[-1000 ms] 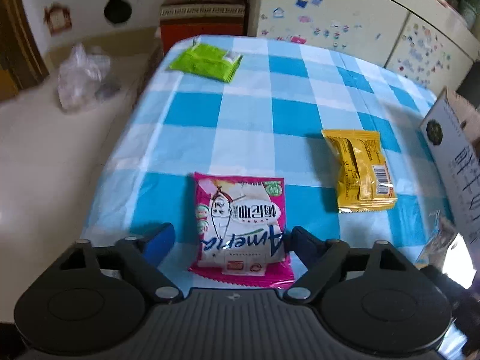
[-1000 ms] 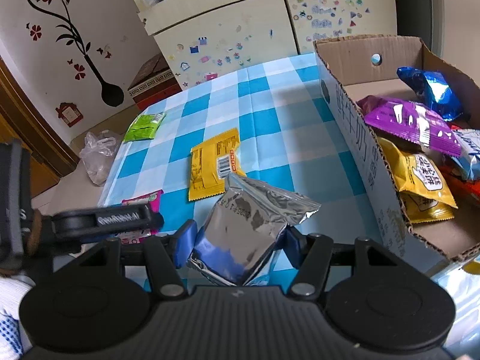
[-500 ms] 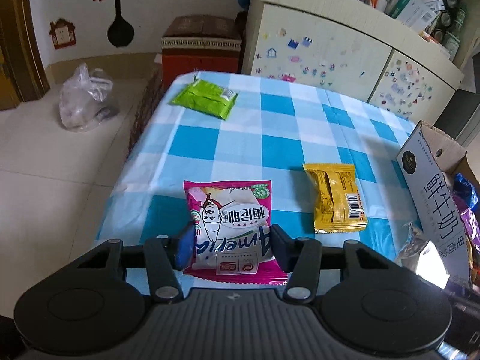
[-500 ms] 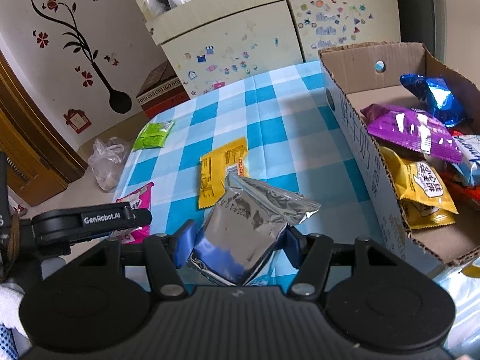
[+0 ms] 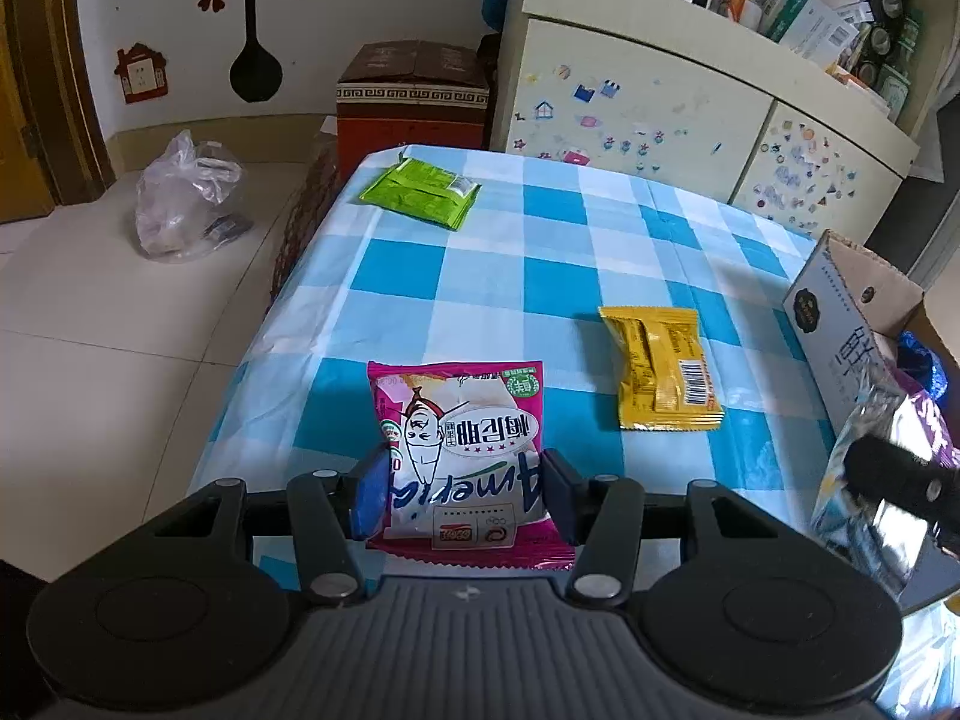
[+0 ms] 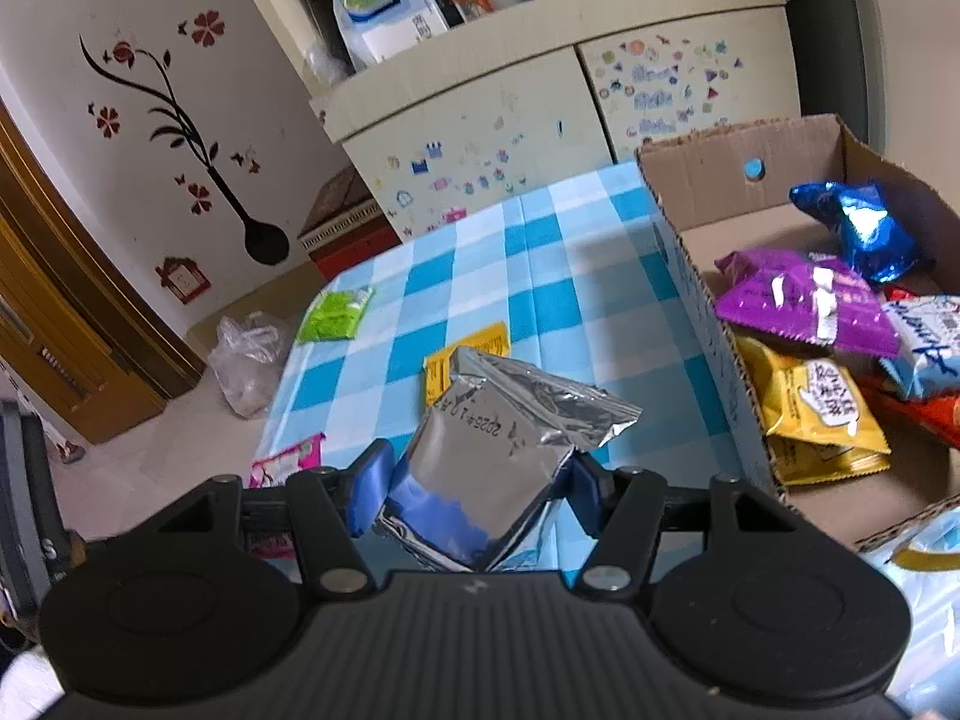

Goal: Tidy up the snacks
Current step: 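Carry the Amerio bag with the left tool while the right tool carries the silver bag to the box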

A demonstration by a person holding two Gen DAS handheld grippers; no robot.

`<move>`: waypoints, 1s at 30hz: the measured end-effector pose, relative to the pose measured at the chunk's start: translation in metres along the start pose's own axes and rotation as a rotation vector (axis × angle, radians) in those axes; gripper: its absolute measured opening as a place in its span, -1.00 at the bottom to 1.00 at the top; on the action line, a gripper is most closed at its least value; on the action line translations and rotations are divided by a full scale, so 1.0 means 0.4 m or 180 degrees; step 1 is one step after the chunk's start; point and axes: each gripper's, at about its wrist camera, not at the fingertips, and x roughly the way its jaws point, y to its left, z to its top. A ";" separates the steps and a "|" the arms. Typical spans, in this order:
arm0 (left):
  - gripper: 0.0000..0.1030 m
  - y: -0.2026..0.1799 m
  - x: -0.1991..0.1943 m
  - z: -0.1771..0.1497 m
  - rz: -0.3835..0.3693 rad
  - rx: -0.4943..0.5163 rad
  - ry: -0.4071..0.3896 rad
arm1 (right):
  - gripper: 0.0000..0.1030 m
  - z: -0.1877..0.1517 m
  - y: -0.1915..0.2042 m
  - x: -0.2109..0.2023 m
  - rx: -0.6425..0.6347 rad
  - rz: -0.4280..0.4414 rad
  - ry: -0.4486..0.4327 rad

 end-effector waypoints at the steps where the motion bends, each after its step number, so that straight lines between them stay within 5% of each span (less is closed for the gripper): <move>1: 0.13 -0.002 -0.006 -0.001 -0.0018 -0.0008 -0.0008 | 0.18 0.003 -0.002 -0.007 0.0008 0.0008 -0.0025; 18: 0.13 -0.109 -0.107 0.023 -0.0362 0.0038 -0.0245 | 0.18 0.126 -0.119 -0.190 0.0336 -0.0006 -0.0768; 30: 0.13 -0.242 -0.123 0.064 -0.0682 0.0110 -0.0259 | 0.18 0.164 -0.233 -0.258 0.0749 -0.0364 -0.0967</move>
